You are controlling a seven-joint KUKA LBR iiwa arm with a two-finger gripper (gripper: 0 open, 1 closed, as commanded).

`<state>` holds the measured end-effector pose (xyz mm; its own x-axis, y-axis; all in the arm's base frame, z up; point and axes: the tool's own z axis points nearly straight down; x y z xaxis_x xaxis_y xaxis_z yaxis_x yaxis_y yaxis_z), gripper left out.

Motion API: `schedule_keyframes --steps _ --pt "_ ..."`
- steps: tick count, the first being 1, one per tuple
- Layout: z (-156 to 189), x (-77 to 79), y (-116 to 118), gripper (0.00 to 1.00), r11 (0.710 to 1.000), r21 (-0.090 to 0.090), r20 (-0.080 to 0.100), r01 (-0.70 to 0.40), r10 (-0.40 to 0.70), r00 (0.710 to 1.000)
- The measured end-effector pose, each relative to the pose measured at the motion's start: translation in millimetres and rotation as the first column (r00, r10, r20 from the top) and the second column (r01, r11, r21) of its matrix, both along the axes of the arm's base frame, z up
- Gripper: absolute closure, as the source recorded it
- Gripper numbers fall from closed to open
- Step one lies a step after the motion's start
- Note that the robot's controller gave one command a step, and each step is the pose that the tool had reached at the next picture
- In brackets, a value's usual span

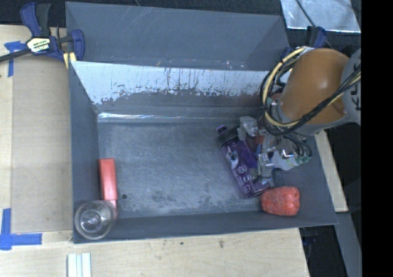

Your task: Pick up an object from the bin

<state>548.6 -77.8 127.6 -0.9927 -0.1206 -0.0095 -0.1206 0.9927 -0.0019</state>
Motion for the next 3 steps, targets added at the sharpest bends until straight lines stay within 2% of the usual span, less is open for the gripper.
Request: schedule_keyframes --steps 1,2,3 --pt "21 24.7 -49 0.00 0.941 0.000 -0.006 -0.337 0.337 0.941" --pt "-7 -35.7 10 0.00 0.916 -0.002 -0.002 -0.402 0.402 0.916" --pt "-41 46.3 -57 0.00 0.806 -0.003 -0.004 -0.593 0.593 0.806"
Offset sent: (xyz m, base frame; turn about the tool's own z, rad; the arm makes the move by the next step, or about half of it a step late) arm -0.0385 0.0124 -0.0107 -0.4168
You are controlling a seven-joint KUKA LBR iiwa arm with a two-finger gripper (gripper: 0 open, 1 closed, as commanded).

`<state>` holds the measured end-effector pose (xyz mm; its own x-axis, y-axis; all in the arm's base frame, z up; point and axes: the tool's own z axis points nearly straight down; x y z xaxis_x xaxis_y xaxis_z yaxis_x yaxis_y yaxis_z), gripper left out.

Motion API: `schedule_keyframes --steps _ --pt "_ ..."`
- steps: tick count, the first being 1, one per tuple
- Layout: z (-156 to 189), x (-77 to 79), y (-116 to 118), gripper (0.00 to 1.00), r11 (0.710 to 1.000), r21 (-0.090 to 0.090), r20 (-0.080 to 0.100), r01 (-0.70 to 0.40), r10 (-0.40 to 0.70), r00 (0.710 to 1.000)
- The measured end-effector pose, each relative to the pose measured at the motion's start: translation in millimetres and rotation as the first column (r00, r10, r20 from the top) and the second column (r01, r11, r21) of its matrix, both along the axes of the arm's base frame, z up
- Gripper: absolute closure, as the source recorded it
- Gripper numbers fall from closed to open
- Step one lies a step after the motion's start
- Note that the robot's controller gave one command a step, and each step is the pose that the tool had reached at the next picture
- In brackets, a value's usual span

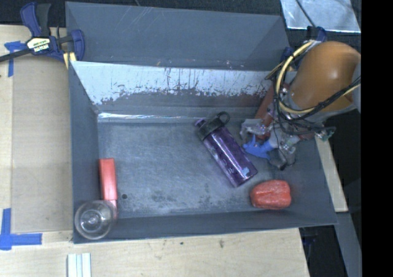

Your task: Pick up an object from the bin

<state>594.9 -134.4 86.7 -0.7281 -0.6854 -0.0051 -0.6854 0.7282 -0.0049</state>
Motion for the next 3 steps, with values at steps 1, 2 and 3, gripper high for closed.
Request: schedule_keyframes --steps 1,2,3 --pt "-15.0 -105.8 84.7 1.00 0.997 0.005 0.003 -0.082 0.082 0.997" --pt "-14.9 -105.6 84.4 1.00 0.997 0.006 0.004 -0.081 0.081 0.997" --pt "-14.9 -105.6 84.5 1.00 0.997 0.005 0.004 -0.081 0.081 0.997"
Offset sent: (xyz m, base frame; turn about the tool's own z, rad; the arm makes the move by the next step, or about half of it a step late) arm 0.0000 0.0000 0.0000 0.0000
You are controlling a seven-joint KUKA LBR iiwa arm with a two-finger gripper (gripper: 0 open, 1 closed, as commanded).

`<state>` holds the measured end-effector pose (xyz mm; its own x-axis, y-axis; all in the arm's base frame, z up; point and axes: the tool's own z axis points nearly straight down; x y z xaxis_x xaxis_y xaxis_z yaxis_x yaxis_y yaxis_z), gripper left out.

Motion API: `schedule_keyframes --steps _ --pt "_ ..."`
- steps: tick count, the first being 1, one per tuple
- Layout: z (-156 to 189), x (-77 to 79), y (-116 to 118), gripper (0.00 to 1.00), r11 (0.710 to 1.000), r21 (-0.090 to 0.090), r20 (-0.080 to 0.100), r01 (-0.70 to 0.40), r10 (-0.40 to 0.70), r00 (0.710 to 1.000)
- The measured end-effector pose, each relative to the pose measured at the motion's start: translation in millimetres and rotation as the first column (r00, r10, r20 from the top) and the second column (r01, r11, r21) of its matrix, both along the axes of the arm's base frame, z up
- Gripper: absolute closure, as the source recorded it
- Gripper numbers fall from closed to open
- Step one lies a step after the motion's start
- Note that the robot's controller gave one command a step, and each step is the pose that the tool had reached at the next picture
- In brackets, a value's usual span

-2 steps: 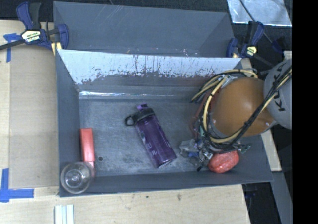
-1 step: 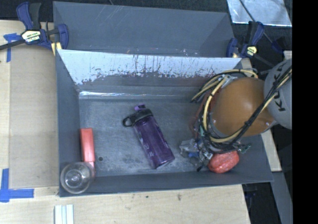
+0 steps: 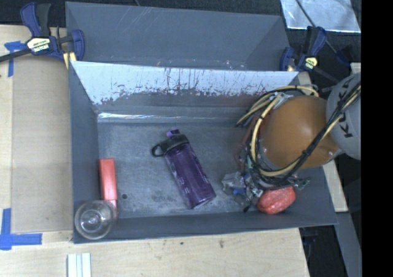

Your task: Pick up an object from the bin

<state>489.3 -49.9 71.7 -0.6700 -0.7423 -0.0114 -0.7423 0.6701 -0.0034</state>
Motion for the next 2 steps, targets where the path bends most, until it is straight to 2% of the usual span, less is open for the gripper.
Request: schedule_keyframes --steps 1,2 --pt "7 -2.0 0 1.00 1.000 -0.001 -0.010 0.000 0.000 1.000" --pt "24 -2.1 -1 1.00 1.000 -0.004 -0.011 0.002 -0.002 1.000"
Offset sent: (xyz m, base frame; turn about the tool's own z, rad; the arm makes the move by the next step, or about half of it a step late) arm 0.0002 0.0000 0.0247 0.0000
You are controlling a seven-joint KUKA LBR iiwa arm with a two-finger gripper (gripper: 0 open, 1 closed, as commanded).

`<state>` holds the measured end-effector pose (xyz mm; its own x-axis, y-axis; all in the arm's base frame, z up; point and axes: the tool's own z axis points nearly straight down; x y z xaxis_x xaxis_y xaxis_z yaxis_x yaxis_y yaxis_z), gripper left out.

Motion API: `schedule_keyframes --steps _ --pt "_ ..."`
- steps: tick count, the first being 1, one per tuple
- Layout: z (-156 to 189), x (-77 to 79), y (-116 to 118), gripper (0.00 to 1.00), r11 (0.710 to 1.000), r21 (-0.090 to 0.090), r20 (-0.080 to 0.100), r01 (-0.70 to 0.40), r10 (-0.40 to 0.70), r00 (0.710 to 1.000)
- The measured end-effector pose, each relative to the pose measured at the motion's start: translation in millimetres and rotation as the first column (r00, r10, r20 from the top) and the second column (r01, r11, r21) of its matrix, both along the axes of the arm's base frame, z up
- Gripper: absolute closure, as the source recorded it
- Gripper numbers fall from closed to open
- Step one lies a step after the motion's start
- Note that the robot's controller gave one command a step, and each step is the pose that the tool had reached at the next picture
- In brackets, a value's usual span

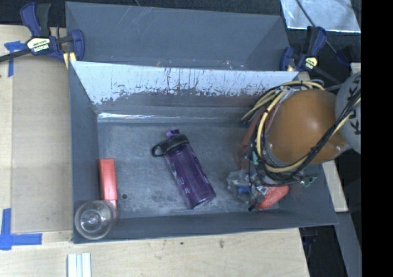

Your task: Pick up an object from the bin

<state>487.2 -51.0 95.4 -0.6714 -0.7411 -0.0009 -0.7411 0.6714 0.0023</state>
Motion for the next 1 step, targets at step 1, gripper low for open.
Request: schedule_keyframes --steps 1 --pt "9.3 1.7 -0.2 1.00 1.000 -0.002 0.007 0.000 0.000 1.000"
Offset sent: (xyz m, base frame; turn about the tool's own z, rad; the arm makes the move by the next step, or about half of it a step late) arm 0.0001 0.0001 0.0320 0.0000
